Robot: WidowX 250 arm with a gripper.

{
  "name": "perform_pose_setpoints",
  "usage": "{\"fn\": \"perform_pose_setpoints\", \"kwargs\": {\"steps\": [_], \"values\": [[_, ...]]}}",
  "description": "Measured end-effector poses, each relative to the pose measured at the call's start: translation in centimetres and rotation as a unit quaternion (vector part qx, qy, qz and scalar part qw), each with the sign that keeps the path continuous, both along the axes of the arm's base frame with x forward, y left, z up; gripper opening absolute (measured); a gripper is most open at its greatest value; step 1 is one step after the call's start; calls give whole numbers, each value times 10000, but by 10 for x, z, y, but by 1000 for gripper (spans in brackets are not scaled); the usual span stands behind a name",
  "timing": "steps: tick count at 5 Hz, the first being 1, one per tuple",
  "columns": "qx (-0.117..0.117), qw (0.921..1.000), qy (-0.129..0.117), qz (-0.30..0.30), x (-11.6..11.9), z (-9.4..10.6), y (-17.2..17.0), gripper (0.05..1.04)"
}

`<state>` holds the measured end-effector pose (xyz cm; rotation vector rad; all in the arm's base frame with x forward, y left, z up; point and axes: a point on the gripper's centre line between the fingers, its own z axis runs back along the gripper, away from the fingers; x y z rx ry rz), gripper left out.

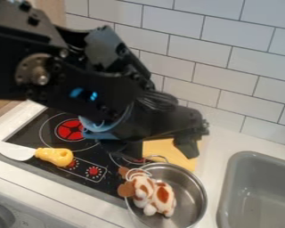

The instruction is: Move the yellow cloth to the left side of the burner

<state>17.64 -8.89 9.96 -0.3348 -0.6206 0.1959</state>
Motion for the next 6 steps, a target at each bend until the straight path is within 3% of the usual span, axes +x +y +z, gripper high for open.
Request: {"fn": "perform_pose_setpoints", "kwargs": {"steps": [2, 4, 6], "values": [[136, 9980, 533, 308, -6, -24, 16, 999], [89, 9958, 677, 608, 33, -11, 29, 999], [-27, 9948, 900, 474, 80, -14, 29, 999]]}}
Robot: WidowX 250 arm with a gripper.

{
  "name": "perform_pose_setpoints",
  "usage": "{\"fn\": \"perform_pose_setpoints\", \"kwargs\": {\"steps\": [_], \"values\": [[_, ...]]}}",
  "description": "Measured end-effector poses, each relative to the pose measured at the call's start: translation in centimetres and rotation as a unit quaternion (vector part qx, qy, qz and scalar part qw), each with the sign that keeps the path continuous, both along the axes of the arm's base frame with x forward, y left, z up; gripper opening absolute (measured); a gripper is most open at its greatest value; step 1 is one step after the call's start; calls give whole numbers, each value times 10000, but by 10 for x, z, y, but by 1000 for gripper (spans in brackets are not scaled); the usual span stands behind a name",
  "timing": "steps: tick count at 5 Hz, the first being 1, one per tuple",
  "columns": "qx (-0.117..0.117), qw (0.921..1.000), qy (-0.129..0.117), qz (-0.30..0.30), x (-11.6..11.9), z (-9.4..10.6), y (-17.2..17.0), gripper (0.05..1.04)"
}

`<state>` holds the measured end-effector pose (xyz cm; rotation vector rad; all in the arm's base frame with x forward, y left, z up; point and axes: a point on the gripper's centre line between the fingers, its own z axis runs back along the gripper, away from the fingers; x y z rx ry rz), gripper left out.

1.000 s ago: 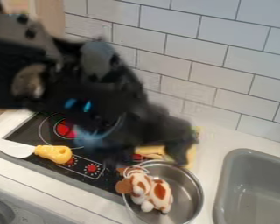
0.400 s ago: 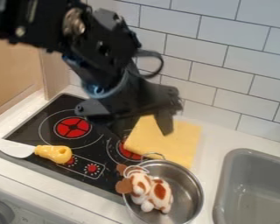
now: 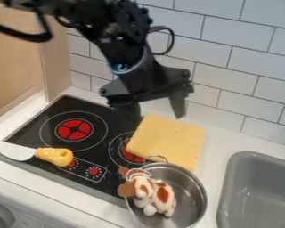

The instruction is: Move the yellow cloth to the left side of the burner

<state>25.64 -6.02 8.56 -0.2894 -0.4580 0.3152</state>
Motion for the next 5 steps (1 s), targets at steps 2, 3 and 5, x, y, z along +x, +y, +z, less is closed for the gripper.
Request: {"fn": "perform_pose_setpoints", "kwargs": {"steps": [2, 3, 5], "values": [[63, 9993, 363, -3, 31, -15, 1, 999], [258, 9978, 605, -61, 43, -22, 4, 999], [418, 9932, 1069, -191, 61, -36, 3, 999]]}}
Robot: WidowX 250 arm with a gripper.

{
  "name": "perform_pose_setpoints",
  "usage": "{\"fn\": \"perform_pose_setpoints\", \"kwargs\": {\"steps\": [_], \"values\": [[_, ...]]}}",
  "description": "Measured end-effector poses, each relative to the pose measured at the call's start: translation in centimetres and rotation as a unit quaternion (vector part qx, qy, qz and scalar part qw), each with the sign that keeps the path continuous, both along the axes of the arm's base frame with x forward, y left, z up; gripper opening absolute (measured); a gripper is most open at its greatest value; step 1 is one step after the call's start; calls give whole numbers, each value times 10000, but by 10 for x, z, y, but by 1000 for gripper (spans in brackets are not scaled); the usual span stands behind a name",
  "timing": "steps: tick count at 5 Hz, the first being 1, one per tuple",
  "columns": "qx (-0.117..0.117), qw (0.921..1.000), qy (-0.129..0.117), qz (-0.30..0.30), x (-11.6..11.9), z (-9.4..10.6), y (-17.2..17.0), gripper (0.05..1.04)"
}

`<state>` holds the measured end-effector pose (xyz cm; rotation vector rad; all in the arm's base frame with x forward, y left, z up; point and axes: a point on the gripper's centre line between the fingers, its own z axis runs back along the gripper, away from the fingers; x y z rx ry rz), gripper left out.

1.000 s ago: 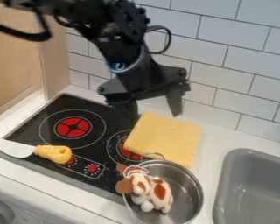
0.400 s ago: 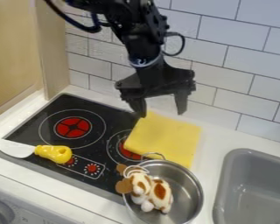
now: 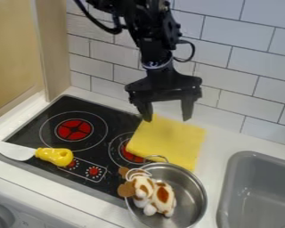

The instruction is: Move the yellow cloth to the left side of the burner

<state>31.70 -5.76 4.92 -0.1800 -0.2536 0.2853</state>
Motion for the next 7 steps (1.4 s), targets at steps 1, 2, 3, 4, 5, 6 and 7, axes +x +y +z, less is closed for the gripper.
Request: {"fn": "perform_pose_setpoints", "kwargs": {"steps": [1, 2, 3, 4, 5, 6, 7], "values": [[86, 9997, 210, -20, 1, -11, 1, 999], [304, 9985, 441, -123, 8, -16, 1, 999], [319, 9981, 509, -129, 10, -22, 1, 999], [345, 9970, 674, -155, 7, -34, 1, 999], [375, 9959, 800, -183, 4, -43, 0, 999], [396, 9963, 739, -161, 7, -43, 1, 999], [459, 9962, 718, -153, 8, -44, 3, 999]]}}
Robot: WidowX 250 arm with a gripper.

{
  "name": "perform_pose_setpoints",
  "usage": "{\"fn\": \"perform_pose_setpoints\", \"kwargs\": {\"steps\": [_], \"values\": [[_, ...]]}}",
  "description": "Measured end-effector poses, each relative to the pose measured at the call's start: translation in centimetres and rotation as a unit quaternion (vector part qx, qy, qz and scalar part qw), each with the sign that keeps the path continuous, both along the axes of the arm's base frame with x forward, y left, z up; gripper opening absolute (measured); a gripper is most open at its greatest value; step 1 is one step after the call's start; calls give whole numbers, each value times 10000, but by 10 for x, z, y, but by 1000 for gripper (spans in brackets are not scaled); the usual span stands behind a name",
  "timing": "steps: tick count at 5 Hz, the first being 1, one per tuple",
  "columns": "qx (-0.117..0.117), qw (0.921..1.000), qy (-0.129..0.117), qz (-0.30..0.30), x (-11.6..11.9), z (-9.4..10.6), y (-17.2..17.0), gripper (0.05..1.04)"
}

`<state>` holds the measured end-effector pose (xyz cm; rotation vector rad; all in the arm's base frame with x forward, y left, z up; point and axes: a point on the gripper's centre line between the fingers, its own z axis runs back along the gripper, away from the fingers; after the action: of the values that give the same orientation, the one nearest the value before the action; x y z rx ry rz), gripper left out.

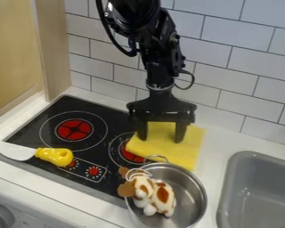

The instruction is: Move the yellow cloth to the left side of the burner

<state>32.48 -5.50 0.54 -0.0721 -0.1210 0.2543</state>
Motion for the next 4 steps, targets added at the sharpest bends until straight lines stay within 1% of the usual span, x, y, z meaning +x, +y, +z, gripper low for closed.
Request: {"fn": "perform_pose_setpoints", "kwargs": {"steps": [1, 2, 4], "values": [[127, 9999, -38, 60, -7, -1, 6, 999], [237, 9996, -7, 140, -9, -2, 14, 999], [330, 9993, 32, 156, -13, -4, 19, 999]]}}
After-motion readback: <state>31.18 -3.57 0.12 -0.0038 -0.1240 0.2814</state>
